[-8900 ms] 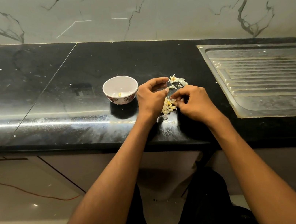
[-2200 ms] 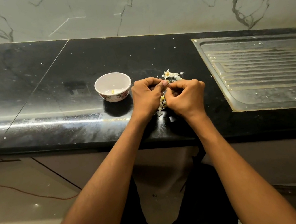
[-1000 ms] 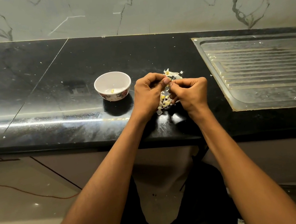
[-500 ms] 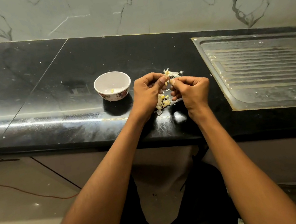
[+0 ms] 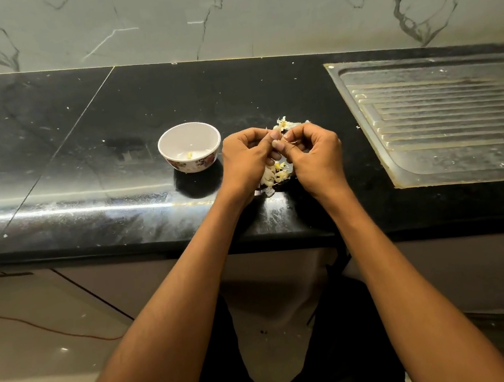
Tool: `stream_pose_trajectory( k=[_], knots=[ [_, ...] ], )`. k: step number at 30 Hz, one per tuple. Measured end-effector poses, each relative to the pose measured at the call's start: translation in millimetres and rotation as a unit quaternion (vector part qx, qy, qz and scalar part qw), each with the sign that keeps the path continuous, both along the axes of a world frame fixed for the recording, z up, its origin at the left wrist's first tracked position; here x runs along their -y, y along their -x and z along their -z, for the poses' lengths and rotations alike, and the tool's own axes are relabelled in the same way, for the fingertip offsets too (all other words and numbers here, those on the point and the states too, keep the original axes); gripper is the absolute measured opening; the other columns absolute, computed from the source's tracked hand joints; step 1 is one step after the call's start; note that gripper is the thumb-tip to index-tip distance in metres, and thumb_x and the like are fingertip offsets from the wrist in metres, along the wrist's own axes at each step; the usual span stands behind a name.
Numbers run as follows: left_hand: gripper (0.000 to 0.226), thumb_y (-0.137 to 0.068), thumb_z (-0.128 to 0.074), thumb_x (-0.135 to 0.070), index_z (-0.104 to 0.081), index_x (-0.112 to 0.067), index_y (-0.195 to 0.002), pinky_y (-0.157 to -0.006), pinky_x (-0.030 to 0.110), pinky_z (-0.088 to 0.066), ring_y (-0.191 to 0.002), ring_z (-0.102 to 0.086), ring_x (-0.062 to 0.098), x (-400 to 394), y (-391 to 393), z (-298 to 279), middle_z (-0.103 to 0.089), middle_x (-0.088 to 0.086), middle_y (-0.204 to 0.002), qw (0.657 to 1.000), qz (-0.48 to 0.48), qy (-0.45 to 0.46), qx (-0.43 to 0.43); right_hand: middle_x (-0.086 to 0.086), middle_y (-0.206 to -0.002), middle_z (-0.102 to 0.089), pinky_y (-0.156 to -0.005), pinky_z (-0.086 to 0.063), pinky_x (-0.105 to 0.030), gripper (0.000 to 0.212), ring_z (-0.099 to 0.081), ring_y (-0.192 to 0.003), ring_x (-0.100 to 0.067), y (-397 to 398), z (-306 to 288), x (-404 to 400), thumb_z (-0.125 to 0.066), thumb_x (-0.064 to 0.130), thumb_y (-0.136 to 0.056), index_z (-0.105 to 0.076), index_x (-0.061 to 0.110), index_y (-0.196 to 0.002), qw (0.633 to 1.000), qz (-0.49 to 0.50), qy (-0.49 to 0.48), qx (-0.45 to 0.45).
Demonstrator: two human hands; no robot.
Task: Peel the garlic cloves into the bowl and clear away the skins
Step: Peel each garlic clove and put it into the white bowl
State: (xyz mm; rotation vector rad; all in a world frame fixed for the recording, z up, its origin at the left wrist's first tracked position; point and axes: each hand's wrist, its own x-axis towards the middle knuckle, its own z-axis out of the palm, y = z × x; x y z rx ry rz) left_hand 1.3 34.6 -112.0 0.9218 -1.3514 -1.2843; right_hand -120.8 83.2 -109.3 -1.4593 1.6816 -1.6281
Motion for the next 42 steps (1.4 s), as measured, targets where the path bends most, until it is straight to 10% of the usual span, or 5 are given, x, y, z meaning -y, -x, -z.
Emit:
stream_pose_trajectory(
  k=[8,15,21,42],
  knots=[
    [0.013,-0.097,-0.067,-0.009,-0.075,-0.005,-0.087,-0.06,0.023,-0.051,-0.059,-0.061,0.011,0.4,-2.8,-1.7,-0.072,0.006,-0.072,0.998,0.047,-0.021,-0.04,-0.009,-0.088,-0.069,-0.071,-0.055,-0.027,0.013,-0.066,-0.08,-0.022,1.6,0.8,2.7,-0.074,0.013,-0.094,-0.067,0.003,-0.09,0.999,-0.016,0.025,-0.041],
    [0.015,-0.098,-0.067,-0.01,-0.075,-0.007,-0.086,-0.059,0.024,-0.046,-0.058,-0.059,0.011,-0.4,-3.3,-2.6,-0.07,0.004,-0.07,0.998,0.049,-0.018,-0.023,-0.001,-0.084,-0.066,-0.069,-0.052,-0.022,0.02,-0.062,-0.073,0.0,0.8,0.5,3.5,-0.065,0.018,-0.101,-0.061,0.001,-0.093,0.998,-0.032,-0.004,-0.045],
    [0.016,-0.096,-0.069,-0.009,-0.075,-0.003,-0.083,-0.053,0.022,-0.046,-0.055,-0.057,0.011,-1.3,-3.1,-3.4,-0.068,0.008,-0.068,0.999,0.035,-0.013,-0.014,-0.011,-0.088,-0.064,-0.073,-0.052,-0.046,0.025,-0.06,-0.083,-0.031,0.4,1.2,4.1,-0.065,0.026,-0.101,-0.059,0.005,-0.091,0.997,-0.024,0.004,-0.076],
    [0.005,-0.09,-0.073,-0.003,-0.075,0.0,-0.087,-0.061,0.025,-0.053,-0.06,-0.064,0.013,-3.2,-3.6,-3.3,-0.073,0.014,-0.073,1.0,-0.027,0.0,-0.012,-0.012,-0.085,-0.064,-0.072,-0.052,-0.042,0.017,-0.059,-0.08,-0.029,1.9,2.7,3.9,-0.071,0.015,-0.095,-0.062,0.003,-0.088,0.996,-0.014,0.045,-0.079]
  ],
)
